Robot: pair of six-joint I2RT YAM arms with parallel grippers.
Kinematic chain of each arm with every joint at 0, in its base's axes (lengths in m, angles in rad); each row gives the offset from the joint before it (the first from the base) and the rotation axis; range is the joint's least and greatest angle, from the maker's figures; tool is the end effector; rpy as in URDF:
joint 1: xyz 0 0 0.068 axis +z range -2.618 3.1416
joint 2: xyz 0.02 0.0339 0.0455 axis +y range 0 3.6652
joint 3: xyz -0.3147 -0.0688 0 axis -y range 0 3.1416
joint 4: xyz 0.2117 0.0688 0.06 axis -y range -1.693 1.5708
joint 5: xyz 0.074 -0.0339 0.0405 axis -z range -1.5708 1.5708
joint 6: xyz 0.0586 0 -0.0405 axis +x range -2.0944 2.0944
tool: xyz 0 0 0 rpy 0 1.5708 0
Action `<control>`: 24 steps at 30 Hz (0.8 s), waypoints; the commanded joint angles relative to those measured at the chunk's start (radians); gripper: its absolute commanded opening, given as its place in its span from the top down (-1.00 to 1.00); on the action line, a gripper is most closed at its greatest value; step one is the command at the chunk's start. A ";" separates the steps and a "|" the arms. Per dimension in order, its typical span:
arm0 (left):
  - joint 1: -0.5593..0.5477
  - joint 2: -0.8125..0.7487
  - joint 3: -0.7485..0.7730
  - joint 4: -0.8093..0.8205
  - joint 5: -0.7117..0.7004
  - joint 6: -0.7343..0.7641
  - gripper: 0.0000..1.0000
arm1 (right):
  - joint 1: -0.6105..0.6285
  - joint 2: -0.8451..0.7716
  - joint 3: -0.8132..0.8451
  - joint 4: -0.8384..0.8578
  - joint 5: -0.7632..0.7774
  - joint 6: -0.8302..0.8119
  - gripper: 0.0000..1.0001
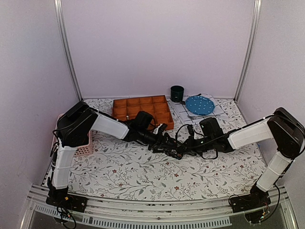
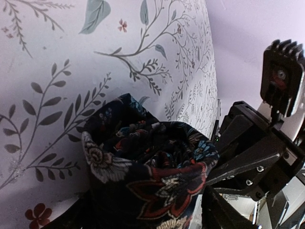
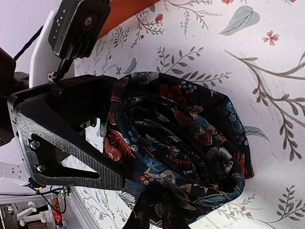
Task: Roll the ties
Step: Pick up the tie from the center of the board.
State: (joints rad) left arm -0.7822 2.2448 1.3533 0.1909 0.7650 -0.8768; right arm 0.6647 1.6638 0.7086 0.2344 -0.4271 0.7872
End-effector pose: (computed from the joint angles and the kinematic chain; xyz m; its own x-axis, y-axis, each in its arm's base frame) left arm 0.3154 -0.3706 0.1574 -0.9720 0.1841 -0.1458 0.2139 0.4379 -0.8732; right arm 0.2338 0.2141 0.2046 -0.9379 0.0842 -0.3366 -0.2012 0.6585 0.7252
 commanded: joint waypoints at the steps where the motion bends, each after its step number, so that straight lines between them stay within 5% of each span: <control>1: -0.003 0.037 0.008 0.019 0.015 -0.017 -0.34 | -0.004 0.057 -0.027 0.000 0.000 -0.009 0.79; 20: -0.004 -0.035 -0.069 0.086 -0.033 -0.041 0.97 | -0.005 -0.082 0.025 -0.100 -0.027 -0.035 0.79; 24: -0.001 -0.088 -0.088 0.084 -0.053 -0.043 1.00 | -0.004 -0.216 0.084 -0.200 0.003 -0.080 0.78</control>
State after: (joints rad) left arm -0.7834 2.2318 1.2915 0.2718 0.7418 -0.9176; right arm 0.6647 1.6501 0.7334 0.1585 -0.4492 0.7589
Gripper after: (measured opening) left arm 0.241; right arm 0.108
